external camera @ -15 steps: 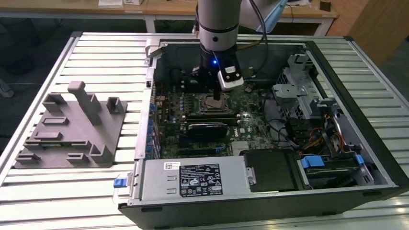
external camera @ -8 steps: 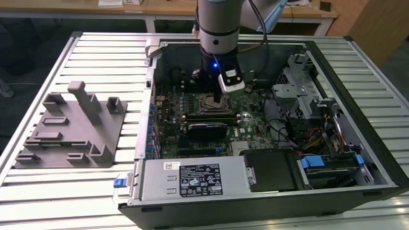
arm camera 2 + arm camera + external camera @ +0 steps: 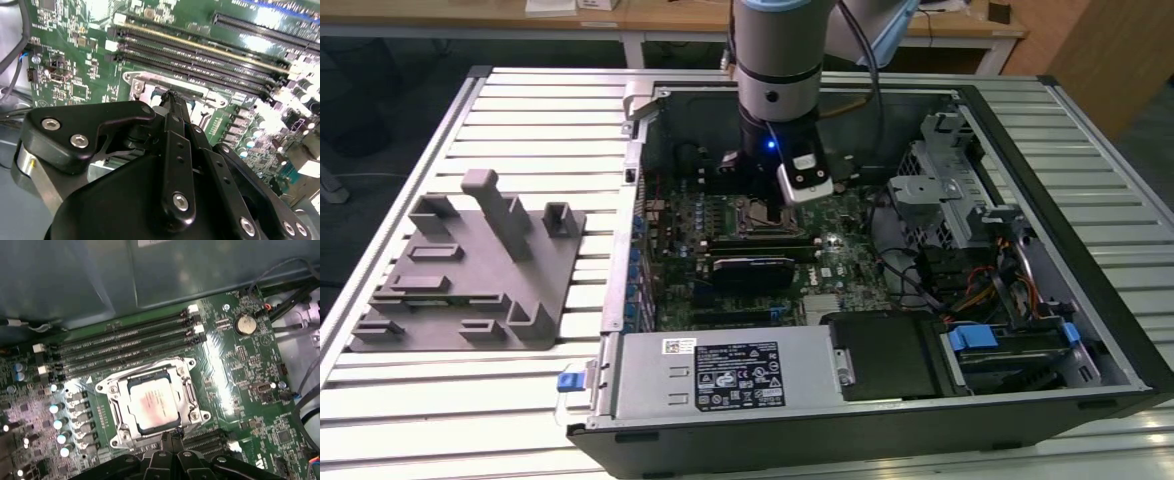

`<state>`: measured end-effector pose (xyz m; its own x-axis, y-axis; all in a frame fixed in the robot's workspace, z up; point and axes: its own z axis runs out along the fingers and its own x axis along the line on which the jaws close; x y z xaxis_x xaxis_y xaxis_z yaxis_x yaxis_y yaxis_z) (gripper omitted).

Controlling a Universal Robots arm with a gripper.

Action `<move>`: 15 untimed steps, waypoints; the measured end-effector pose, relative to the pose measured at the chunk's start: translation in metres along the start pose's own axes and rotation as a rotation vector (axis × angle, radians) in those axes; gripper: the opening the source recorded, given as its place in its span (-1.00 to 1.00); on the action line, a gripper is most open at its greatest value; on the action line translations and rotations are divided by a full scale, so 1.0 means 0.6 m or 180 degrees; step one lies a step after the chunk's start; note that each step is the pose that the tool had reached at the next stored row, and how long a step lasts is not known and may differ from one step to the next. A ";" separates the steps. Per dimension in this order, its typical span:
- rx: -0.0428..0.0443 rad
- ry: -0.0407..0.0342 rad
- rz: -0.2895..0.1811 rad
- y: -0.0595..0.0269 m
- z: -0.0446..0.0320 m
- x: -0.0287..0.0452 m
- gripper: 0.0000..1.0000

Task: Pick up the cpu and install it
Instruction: 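Install the second cpu locking lever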

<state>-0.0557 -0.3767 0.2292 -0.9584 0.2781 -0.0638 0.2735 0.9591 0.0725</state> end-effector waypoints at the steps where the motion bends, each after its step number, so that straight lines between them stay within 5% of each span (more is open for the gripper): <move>1: 0.0000 0.0000 -0.0002 -0.002 0.000 -0.001 -0.79; 8: -0.0004 0.0004 -0.0060 -0.016 -0.001 0.002 -0.79; 15: -0.0023 0.0027 -0.0368 -0.017 0.001 0.005 -0.79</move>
<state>-0.0614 -0.3857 0.2277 -0.9842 0.1651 -0.0638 0.1605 0.9844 0.0724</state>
